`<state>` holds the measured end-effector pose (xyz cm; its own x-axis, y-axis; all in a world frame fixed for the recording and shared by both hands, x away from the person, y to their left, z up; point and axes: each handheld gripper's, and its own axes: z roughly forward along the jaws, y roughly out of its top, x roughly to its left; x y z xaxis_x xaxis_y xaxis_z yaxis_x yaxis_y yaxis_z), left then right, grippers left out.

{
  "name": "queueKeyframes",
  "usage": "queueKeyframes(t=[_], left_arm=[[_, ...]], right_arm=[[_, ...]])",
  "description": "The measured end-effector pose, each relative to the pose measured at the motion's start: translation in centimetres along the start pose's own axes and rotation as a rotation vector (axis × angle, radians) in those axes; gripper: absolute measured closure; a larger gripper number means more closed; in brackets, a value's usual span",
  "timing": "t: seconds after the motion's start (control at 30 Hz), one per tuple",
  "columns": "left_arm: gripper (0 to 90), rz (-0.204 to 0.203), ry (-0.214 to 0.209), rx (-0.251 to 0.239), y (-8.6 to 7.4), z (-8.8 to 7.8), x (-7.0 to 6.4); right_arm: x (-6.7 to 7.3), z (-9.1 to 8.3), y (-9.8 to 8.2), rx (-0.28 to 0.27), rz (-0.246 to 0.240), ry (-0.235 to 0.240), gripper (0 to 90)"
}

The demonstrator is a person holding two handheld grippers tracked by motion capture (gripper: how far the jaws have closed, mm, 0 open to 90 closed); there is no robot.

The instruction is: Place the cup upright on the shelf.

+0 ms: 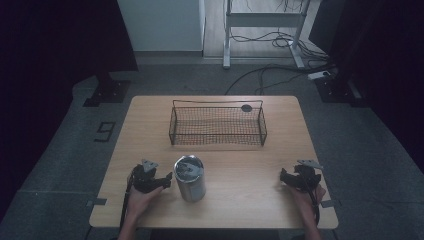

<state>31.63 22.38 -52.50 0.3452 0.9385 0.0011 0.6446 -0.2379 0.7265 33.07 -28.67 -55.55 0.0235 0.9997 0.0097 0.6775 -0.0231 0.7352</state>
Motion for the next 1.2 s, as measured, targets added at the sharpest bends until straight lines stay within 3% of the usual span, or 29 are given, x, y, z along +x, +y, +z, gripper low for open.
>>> queueKeyframes(t=[0.43, 0.67, 0.93, 1.13, 1.2], left_arm=[[14.7, -0.022, -0.05, -0.073, 0.2, -2.8, 0.3], [13.6, 0.001, -0.079, -0.112, 0.6, -4.7, -0.3], [9.2, 0.022, -0.139, -0.143, 0.9, -5.9, -1.1], [3.4, 0.042, -0.225, -0.172, 0.8, -6.2, -1.4], [2.7, 0.053, -0.226, -0.175, 0.9, -6.3, -1.6]], right_arm=[[0.0, 0.0, 0.0, -0.003, -0.002, 0.005, 12.5], [0.0, 0.0, 0.0, -0.004, -0.002, 0.005, 12.8], [0.0, 0.0, 0.0, -0.004, -0.003, 0.005, 12.9], [0.0, 0.0, 0.0, -0.005, -0.003, 0.005, 13.1], [0.0, 0.0, 0.0, -0.005, -0.003, 0.004, 13.2]])
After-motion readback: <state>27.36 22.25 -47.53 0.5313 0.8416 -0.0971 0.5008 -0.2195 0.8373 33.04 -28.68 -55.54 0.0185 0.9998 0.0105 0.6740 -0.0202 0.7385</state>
